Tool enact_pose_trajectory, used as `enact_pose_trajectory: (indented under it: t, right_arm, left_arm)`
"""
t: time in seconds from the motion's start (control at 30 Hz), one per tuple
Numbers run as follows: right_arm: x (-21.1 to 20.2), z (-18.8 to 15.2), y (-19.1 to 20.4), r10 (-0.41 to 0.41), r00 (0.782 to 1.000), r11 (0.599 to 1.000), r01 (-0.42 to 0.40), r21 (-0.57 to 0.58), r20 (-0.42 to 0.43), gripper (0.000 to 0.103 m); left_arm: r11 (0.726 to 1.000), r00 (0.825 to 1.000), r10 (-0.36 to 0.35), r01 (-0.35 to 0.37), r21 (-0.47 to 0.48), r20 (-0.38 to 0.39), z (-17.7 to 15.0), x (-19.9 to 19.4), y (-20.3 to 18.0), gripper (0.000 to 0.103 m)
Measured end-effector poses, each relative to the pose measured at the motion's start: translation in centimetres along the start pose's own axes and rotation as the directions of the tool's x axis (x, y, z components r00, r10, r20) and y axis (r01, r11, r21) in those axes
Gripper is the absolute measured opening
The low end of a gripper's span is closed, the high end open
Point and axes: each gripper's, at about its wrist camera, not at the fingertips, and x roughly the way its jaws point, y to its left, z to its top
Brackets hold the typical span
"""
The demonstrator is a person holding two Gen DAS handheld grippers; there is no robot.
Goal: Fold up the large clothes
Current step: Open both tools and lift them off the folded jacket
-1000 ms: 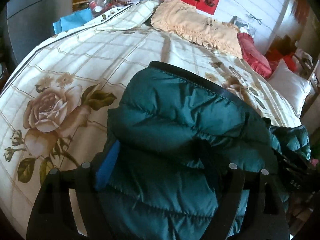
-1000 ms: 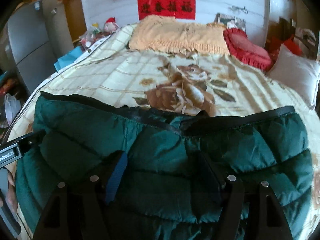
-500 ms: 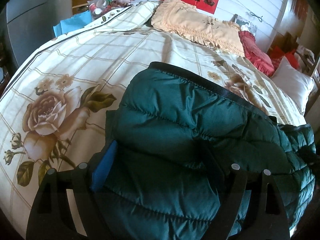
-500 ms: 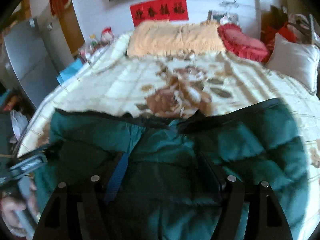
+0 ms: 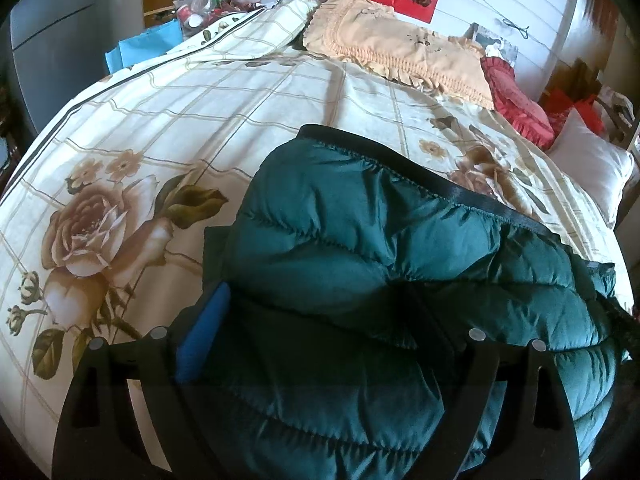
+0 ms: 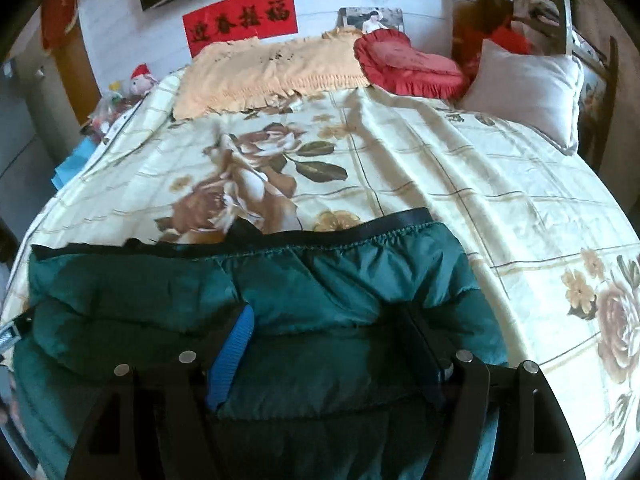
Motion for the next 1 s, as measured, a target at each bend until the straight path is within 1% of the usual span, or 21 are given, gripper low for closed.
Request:
enact_pose_trajectory:
  t: [0.13, 0.23, 0.27, 0.37, 0.4, 0.43, 0.53, 0.6, 0.63, 0.7, 0.77, 0.87, 1.0]
  right_arm:
    - [0.2, 0.0, 0.0, -0.011, 1.000, 1.000, 0.011, -0.003, -0.008, 0.073]
    - [-1.9, -0.1, 0.3, -0.017, 1.000, 1.000, 0.017, -0.009, 0.022, 0.073]
    - [-2.7, -0.4, 0.5, -0.007, 0.999, 1.000, 0.007, -0.008, 0.036, 0.072]
    - [-6.3, -1.5, 1.1, 0.062, 0.995, 0.998, -0.061, -0.011, 0.082, 0.072]
    - [-7.6, -2.2, 1.6, 0.090, 0.992, 0.996, -0.088, -0.028, 0.088, 0.072]
    - [-8.3, -2.9, 2.0, 0.096, 0.991, 0.995, -0.091, -0.051, 0.092, 0.072]
    - [-9.1, -4.7, 3.1, 0.067, 0.993, 0.993, -0.057, -0.107, 0.096, 0.072]
    - [-7.5, -5.4, 3.3, 0.013, 0.999, 0.993, -0.008, -0.121, 0.044, 0.072]
    - [-6.3, -5.7, 3.0, 0.002, 1.000, 0.994, -0.001, -0.109, 0.012, 0.075]
    - [-5.6, -5.8, 2.7, 0.015, 1.000, 0.996, -0.014, -0.083, 0.006, 0.077]
    - [-6.1, -5.6, 2.8, 0.015, 1.000, 0.997, -0.014, -0.079, 0.009, 0.077]
    - [-8.0, -5.8, 2.7, 0.055, 0.998, 0.997, -0.054, -0.054, 0.027, 0.077]
    - [-11.3, -7.0, 3.1, 0.068, 0.995, 0.996, -0.063, -0.060, 0.077, 0.077]
  left_arm:
    - [1.000, 1.000, 0.015, -0.015, 0.014, 0.009, 0.0, 0.2, -0.2, 0.090]
    - [1.000, 1.000, 0.013, -0.013, 0.015, 0.011, 0.1, 0.3, -0.2, 0.090]
    - [1.000, 1.000, 0.014, -0.015, 0.014, 0.010, 0.1, 0.3, -0.2, 0.090]
    - [1.000, 1.000, 0.013, -0.013, 0.013, 0.011, 0.0, 0.3, -0.3, 0.090]
    - [1.000, 1.000, 0.014, -0.014, 0.014, 0.012, 0.0, 0.3, -0.2, 0.090]
    - [1.000, 1.000, 0.014, -0.014, 0.014, 0.013, 0.0, 0.3, -0.2, 0.090]
    - [1.000, 1.000, 0.016, -0.016, 0.015, 0.014, 0.0, 0.3, -0.3, 0.090]
    - [1.000, 1.000, 0.020, -0.020, 0.016, 0.015, 0.0, 0.2, -0.3, 0.090]
    - [1.000, 1.000, 0.024, -0.024, 0.018, 0.014, 0.0, 0.0, -0.3, 0.090]
    - [0.999, 1.000, 0.027, -0.028, 0.020, 0.013, -0.1, -0.7, -0.2, 0.090]
    - [1.000, 1.000, 0.021, -0.021, 0.019, 0.019, -0.5, -1.7, 0.0, 0.090]
    - [1.000, 0.999, 0.015, -0.016, 0.019, 0.037, -1.4, -3.4, 0.6, 0.090]
    - [1.000, 0.998, -0.018, 0.018, -0.004, 0.058, -3.0, -5.8, 1.6, 0.090]
